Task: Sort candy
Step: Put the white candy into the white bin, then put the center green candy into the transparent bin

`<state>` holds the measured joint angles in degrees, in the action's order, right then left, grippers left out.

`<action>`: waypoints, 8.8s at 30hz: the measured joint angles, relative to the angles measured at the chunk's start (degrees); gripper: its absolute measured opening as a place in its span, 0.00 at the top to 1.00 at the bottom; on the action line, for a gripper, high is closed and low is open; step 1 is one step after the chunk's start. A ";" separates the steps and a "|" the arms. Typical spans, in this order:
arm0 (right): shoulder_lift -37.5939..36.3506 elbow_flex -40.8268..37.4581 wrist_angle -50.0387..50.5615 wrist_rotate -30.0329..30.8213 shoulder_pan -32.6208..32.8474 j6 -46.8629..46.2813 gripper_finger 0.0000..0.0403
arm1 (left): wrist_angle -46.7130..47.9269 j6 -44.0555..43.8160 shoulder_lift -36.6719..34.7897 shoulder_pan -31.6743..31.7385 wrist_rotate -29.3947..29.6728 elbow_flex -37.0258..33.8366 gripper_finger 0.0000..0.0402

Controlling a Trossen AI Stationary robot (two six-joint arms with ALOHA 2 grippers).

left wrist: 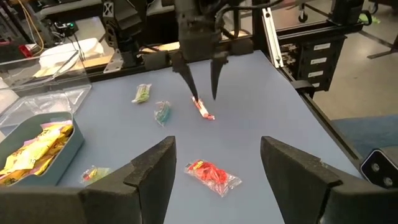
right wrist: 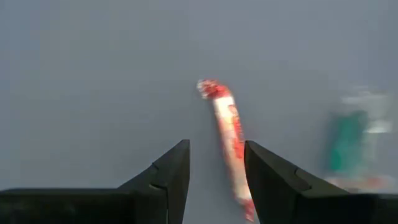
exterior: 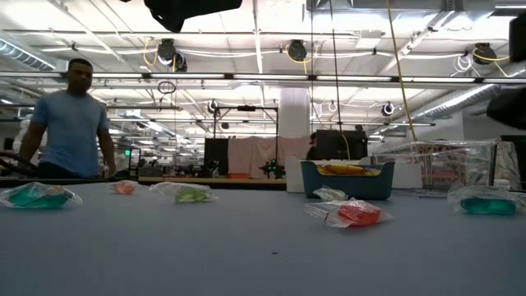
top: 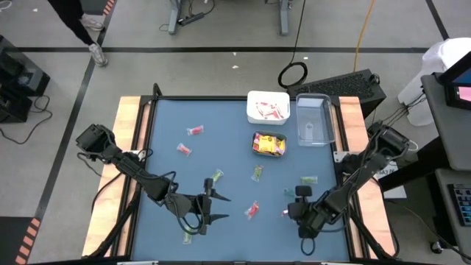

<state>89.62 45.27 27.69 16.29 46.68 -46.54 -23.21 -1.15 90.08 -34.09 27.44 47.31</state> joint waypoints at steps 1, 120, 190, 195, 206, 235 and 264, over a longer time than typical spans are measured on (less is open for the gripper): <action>0.00 -1.22 -2.02 -0.36 -0.10 -0.26 0.65 | 0.01 0.00 0.00 0.00 -0.02 0.00 0.40; -21.59 -17.06 -57.52 -4.46 -40.08 62.79 0.92 | 0.22 3.46 0.02 4.83 0.90 0.00 0.40; 4.86 16.71 -6.99 -10.07 -79.66 47.88 0.66 | 25.43 -5.98 -7.54 14.87 3.14 0.15 0.40; -0.77 18.30 -4.20 -8.85 -76.28 47.08 0.62 | 28.12 -6.49 -7.54 14.24 2.51 0.15 0.40; -11.99 12.37 -4.37 -8.97 -50.89 39.03 0.64 | 35.19 -12.96 -7.52 12.59 0.28 0.10 0.40; -0.69 0.70 -38.68 7.59 -22.62 40.33 0.64 | 13.70 -31.67 5.22 7.65 14.11 -11.76 0.40; 4.19 0.69 -46.86 7.42 -22.62 37.99 0.64 | 7.67 -24.23 9.36 7.80 13.51 -11.74 0.87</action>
<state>93.82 45.95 -19.17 23.71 24.06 -8.54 -15.54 -25.38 99.44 -26.28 40.95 35.57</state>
